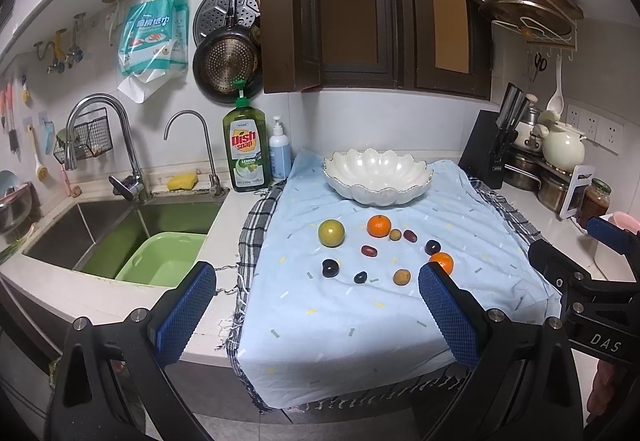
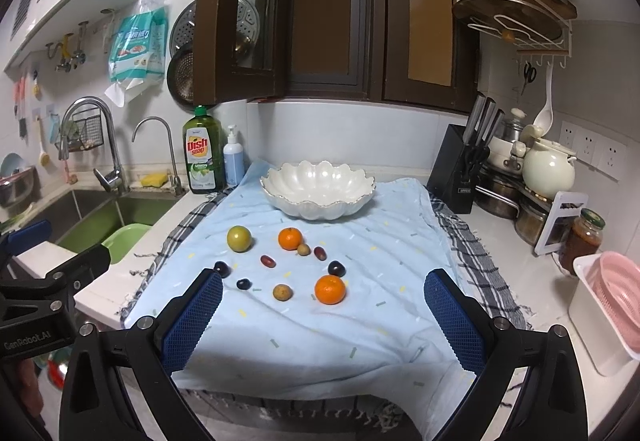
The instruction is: Organize fruits
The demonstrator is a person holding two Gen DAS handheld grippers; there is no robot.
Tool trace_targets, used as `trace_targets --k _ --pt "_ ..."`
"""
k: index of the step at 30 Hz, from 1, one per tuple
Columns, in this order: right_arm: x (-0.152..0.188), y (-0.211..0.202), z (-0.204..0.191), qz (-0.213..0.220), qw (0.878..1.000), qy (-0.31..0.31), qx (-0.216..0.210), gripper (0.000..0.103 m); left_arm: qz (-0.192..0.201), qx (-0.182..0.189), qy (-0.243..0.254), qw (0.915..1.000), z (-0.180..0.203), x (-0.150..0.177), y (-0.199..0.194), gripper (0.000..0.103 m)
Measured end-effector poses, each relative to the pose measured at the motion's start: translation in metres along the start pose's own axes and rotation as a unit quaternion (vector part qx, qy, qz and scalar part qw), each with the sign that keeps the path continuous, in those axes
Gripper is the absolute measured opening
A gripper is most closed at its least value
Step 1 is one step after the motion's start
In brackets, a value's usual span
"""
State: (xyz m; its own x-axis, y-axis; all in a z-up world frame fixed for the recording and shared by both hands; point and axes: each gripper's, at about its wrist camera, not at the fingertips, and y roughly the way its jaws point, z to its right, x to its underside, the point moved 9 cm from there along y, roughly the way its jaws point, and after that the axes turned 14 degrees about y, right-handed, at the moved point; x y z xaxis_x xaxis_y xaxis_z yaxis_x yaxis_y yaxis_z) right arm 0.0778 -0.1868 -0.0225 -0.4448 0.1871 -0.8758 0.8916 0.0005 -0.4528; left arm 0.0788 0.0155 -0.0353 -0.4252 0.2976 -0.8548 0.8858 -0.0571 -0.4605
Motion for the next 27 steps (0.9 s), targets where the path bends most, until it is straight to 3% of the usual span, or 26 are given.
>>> trace_targets --k 27 --pt "-0.003 -0.013 0.003 0.007 1.0 0.0 -0.001 0.102 0.017 -0.006 0.007 0.9998 -0.003 -0.005 -0.012 0.103"
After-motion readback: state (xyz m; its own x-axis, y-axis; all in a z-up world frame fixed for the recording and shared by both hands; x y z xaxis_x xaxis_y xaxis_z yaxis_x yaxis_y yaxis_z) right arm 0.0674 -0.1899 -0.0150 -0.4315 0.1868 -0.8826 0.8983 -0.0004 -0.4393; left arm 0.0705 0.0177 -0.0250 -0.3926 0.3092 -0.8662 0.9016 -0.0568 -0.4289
